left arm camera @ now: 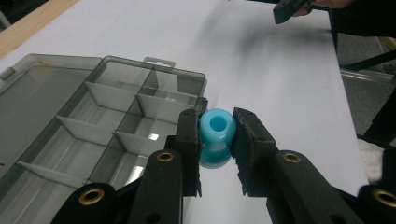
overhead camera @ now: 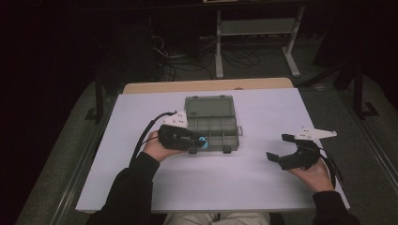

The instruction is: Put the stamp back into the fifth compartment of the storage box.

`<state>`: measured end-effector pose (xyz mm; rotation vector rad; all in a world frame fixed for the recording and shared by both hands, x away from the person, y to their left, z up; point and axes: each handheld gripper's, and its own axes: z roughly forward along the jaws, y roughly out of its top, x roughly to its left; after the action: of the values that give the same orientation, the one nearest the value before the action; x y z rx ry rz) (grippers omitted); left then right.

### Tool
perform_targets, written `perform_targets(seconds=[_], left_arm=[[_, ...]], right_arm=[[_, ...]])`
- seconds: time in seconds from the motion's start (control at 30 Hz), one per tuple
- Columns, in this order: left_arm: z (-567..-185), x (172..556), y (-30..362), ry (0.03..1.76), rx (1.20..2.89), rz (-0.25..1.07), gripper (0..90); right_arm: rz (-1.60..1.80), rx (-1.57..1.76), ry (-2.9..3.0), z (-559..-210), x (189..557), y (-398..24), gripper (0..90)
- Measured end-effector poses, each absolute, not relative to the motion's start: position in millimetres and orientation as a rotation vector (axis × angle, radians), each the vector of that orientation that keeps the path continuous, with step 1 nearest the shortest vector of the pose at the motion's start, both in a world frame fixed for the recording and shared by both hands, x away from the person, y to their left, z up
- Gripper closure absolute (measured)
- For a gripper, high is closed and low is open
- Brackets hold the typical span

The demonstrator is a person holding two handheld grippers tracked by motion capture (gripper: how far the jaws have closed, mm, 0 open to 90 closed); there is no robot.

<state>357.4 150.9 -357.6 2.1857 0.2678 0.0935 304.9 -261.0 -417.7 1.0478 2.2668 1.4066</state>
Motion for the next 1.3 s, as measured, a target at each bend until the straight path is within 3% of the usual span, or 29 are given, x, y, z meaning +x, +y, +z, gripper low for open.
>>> perform_targets(seconds=[1.3], left_arm=[[-362, 388, 189, 0.474, 2.167, 0.197, 72.8]], right_arm=[[1.408, 1.052, 2.271, -418, 305, -261, 0.0]])
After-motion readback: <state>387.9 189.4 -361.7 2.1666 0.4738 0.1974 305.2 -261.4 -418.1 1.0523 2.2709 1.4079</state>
